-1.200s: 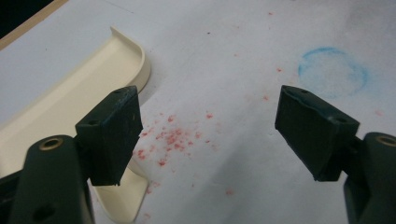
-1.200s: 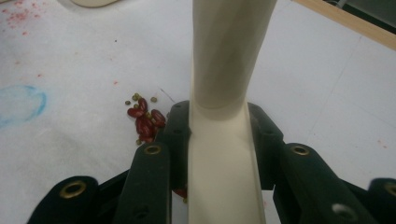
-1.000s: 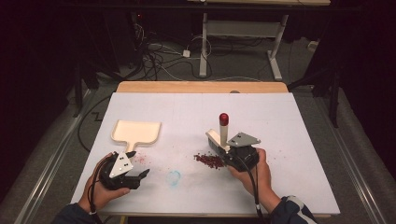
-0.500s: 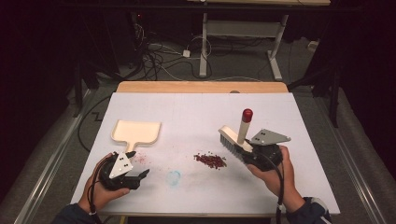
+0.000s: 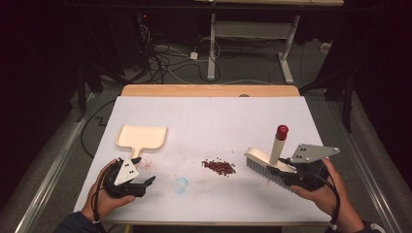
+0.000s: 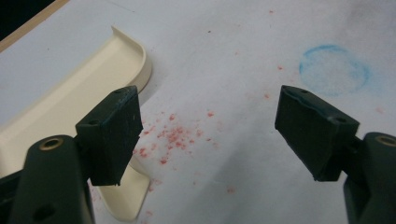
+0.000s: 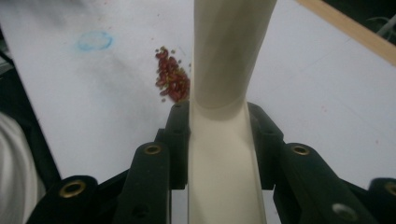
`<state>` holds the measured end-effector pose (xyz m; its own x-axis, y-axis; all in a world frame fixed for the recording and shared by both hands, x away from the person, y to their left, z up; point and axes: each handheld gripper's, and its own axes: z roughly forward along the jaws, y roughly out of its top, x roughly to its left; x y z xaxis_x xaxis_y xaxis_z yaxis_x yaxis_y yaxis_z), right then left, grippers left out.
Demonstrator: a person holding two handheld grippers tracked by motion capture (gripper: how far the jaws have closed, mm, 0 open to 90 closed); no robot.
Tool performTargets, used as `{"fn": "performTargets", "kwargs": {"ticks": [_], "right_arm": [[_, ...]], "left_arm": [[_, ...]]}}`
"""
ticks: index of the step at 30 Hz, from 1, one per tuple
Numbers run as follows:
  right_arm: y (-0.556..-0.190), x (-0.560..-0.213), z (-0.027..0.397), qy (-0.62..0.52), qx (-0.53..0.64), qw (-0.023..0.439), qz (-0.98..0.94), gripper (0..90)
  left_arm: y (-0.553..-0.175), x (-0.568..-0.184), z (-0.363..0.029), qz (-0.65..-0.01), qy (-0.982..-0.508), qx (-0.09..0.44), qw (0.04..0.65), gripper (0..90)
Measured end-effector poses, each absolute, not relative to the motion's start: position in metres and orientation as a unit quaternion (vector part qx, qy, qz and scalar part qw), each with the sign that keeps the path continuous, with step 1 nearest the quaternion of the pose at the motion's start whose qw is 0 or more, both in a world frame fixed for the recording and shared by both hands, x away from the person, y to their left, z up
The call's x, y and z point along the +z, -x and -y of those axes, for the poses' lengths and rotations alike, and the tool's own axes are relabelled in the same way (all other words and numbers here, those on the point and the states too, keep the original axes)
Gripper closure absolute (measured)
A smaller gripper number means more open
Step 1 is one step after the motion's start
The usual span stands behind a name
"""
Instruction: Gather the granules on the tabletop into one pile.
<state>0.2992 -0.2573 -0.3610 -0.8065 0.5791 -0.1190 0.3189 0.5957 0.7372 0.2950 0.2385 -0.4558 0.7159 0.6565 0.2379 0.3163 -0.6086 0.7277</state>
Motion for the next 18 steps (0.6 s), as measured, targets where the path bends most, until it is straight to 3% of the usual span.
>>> {"fn": "performTargets", "kwargs": {"ticks": [12, 18], "right_arm": [[-0.313, -0.373, 0.275, -0.242, 0.326, 0.097, -0.909, 66.4], [-0.337, -0.378, 0.287, -0.264, 0.331, 0.096, -0.901, 66.2]], "left_arm": [[-0.296, -0.457, -0.237, -0.281, -0.864, 0.244, 0.338, 22.0], [-0.296, -0.459, -0.236, -0.282, -0.865, 0.239, 0.338, 22.0]]}}
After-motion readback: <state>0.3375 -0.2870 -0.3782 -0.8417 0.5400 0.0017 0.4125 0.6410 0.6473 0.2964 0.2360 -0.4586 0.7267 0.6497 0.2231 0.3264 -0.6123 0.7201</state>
